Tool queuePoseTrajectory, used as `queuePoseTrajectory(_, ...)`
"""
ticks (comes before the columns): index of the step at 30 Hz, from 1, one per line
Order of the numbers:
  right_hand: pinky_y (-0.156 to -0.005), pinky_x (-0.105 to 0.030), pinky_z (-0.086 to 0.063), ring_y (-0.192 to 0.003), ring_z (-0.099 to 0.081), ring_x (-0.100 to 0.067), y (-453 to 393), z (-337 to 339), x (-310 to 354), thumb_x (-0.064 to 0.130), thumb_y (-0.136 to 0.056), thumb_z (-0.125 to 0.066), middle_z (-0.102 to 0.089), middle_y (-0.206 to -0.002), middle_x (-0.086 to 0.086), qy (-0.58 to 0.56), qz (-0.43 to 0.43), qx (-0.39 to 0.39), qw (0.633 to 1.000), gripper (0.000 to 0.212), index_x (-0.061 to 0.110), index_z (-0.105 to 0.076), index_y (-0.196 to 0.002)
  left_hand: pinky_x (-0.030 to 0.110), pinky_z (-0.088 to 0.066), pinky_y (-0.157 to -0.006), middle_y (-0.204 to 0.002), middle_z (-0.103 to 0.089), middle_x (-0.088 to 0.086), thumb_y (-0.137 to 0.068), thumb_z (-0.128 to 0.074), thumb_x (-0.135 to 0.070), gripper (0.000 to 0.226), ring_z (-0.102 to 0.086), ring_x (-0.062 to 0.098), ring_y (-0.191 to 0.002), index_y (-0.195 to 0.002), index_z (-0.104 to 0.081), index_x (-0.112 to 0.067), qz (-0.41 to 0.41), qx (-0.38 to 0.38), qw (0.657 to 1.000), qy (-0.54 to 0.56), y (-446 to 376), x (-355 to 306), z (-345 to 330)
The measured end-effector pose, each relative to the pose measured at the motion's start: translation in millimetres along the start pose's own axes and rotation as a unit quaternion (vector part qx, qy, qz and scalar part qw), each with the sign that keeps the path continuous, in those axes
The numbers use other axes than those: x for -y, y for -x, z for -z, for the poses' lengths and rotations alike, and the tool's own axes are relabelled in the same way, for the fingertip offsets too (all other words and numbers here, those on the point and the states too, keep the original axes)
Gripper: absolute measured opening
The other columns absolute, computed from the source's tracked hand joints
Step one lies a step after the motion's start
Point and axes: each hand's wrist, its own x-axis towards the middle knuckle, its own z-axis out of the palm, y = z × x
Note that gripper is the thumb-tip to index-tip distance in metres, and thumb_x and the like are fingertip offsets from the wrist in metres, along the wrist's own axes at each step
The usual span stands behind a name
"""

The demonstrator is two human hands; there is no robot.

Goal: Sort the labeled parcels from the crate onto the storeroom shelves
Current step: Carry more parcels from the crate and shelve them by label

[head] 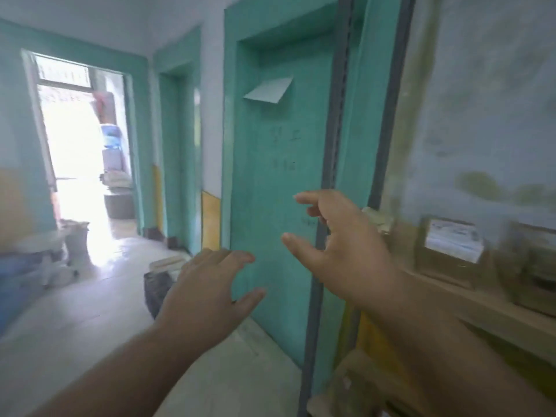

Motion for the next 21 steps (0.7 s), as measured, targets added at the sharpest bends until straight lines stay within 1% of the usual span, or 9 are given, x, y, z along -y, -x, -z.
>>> queuePoseTrajectory(3,-0.094,-0.022,-0.041,-0.111,-0.053,-0.004,-40,-68,25,0.047,-0.085,-0.071,-0.046,-0.115,0.021,-0.029,0.009,0.023,0.999,0.051,0.029,-0.055,-0.131,0.037,-0.048,-0.089,-0.114,-0.066,-0.013,-0.078,-0.048,-0.071,0.056,-0.056,0.016,-0.105,-0.122,-0.058,-0.039,0.038,0.038,0.998,-0.034,-8,75,12)
queuePoseTrajectory(6,-0.092,-0.022,-0.039,-0.114,-0.052,-0.005,-75,-126,38,0.046,-0.086,-0.070,-0.045,-0.116,0.022,-0.051,0.016,0.037,0.998,0.052,0.030,-0.054,-0.132,0.031,-0.043,-0.087,-0.117,-0.066,-0.014,-0.082,-0.058,-0.068,0.050,-0.054,0.013,-0.108,-0.123,-0.058,-0.040,0.058,0.040,0.996,-0.049,-20,141,11)
queuePoseTrajectory(9,-0.092,-0.022,-0.037,-0.118,-0.050,-0.005,-111,-187,36,0.046,-0.087,-0.069,-0.051,-0.125,0.017,-0.065,0.022,0.058,0.996,0.052,0.033,-0.052,-0.134,0.025,-0.037,-0.082,-0.115,-0.065,-0.016,-0.082,-0.066,-0.060,0.043,-0.049,0.006,-0.100,-0.119,-0.062,-0.037,0.076,0.030,0.995,-0.050,-38,199,-4)
queuePoseTrajectory(13,-0.097,-0.026,-0.041,-0.119,-0.050,-0.008,-164,-283,17,0.047,-0.088,-0.068,-0.052,-0.133,0.013,-0.080,0.038,0.085,0.992,0.052,0.033,-0.051,-0.135,0.027,-0.041,-0.083,-0.114,-0.064,-0.016,-0.082,-0.068,-0.060,0.047,-0.053,0.011,-0.102,-0.122,-0.061,-0.038,0.134,0.040,0.989,-0.053,-70,287,-37)
queuePoseTrajectory(16,-0.097,-0.026,-0.040,-0.119,-0.049,-0.007,-215,-358,5,0.045,-0.087,-0.070,-0.050,-0.127,0.016,-0.115,0.022,0.120,0.986,0.053,0.033,-0.051,-0.135,0.027,-0.042,-0.081,-0.106,-0.065,-0.017,-0.081,-0.067,-0.063,0.046,-0.056,0.011,-0.098,-0.121,-0.060,-0.041,0.180,0.045,0.981,-0.063,-101,355,-51)
queuePoseTrajectory(18,-0.095,-0.025,-0.038,-0.119,-0.049,-0.007,-256,-406,1,0.042,-0.087,-0.071,-0.046,-0.122,0.019,-0.132,0.019,0.131,0.982,0.053,0.031,-0.052,-0.135,0.029,-0.046,-0.083,-0.108,-0.065,-0.016,-0.081,-0.065,-0.064,0.048,-0.057,0.011,-0.098,-0.122,-0.059,-0.040,0.200,0.046,0.975,-0.085,-125,402,-56)
queuePoseTrajectory(21,-0.094,-0.024,-0.037,-0.120,-0.049,-0.008,-313,-481,4,0.042,-0.088,-0.070,-0.048,-0.125,0.017,-0.141,0.027,0.140,0.980,0.052,0.031,-0.052,-0.136,0.029,-0.046,-0.087,-0.112,-0.065,-0.016,-0.081,-0.066,-0.064,0.049,-0.057,0.010,-0.101,-0.123,-0.059,-0.040,0.228,0.051,0.967,-0.098,-156,474,-67)
